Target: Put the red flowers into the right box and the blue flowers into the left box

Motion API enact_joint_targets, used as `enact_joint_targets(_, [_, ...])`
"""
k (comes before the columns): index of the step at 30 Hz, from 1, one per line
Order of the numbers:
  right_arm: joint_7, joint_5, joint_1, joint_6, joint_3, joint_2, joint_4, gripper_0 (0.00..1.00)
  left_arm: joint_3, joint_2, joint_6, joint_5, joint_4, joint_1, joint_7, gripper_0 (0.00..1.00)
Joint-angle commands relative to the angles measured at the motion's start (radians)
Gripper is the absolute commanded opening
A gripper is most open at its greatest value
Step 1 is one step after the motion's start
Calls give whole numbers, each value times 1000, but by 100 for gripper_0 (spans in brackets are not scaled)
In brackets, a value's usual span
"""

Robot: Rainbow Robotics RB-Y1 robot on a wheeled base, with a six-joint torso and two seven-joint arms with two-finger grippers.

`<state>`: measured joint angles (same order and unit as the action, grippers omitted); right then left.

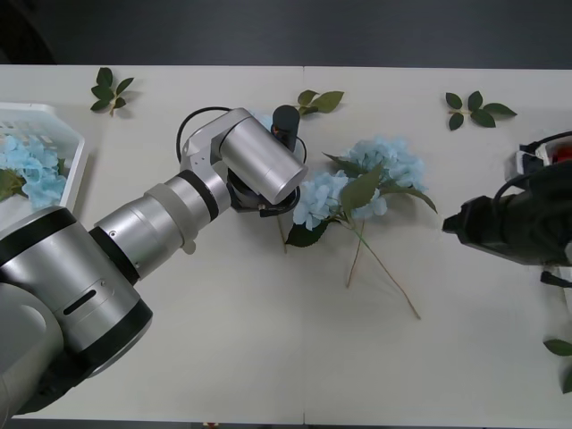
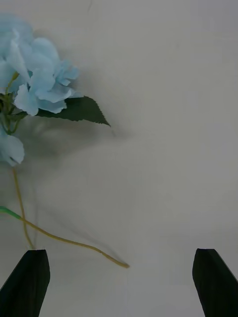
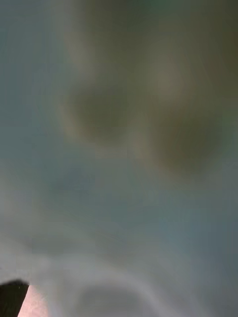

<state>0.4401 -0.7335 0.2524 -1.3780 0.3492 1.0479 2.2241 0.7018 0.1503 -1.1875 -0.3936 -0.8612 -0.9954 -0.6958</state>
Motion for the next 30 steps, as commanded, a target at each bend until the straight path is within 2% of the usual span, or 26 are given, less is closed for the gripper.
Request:
enact_joint_targets(1, [-84,65,71,-7,63,-55,-15,84,12,-9,12,4,5,-39,-21,100])
enact_joint_targets(3, [-87,89,94,-12,91,-85,-30,84,12,-11,11,6,5,-39,-21,100])
enact_joint_targets(4, [-87,106,105,-15,103,-108,-41,84,12,-9,11,6,5,-39,-21,92])
enact_joint_targets(5, [-86,115,110,-18,108,-131,-52,83,12,-11,11,6,5,-39,-21,70])
enact_joint_targets(6, [-86,117,111,-19,108,-140,-58,84,13,-11,11,6,5,-39,-21,59])
enact_joint_targets(7, [-83,129,113,-18,108,-163,-69,84,13,-11,11,6,5,-39,-21,31])
enact_joint_targets(8, [-78,143,116,-18,108,-183,-73,83,13,-11,11,6,5,-39,-21,7])
enact_joint_targets(9, [-75,151,116,-18,108,-192,-78,84,13,-11,11,4,7,-39,-21,1])
enact_joint_targets(13, [-54,178,131,-13,128,-247,-103,83,13,-9,11,6,5,-39,-21,0])
enact_joint_targets(20, [-8,312,206,8,317,-249,-104,84,12,-9,11,6,4,-40,-21,0])
enact_joint_targets(22, [42,332,212,24,340,-247,-110,84,13,-9,6,7,-7,-40,-22,0])
enact_joint_targets(25, [137,330,212,59,341,-247,-129,84,8,-6,-27,16,-39,-45,-24,0])
enact_joint_targets(30, [261,296,232,96,340,-253,-178,84,-4,28,-146,50,-179,-45,-30,0])
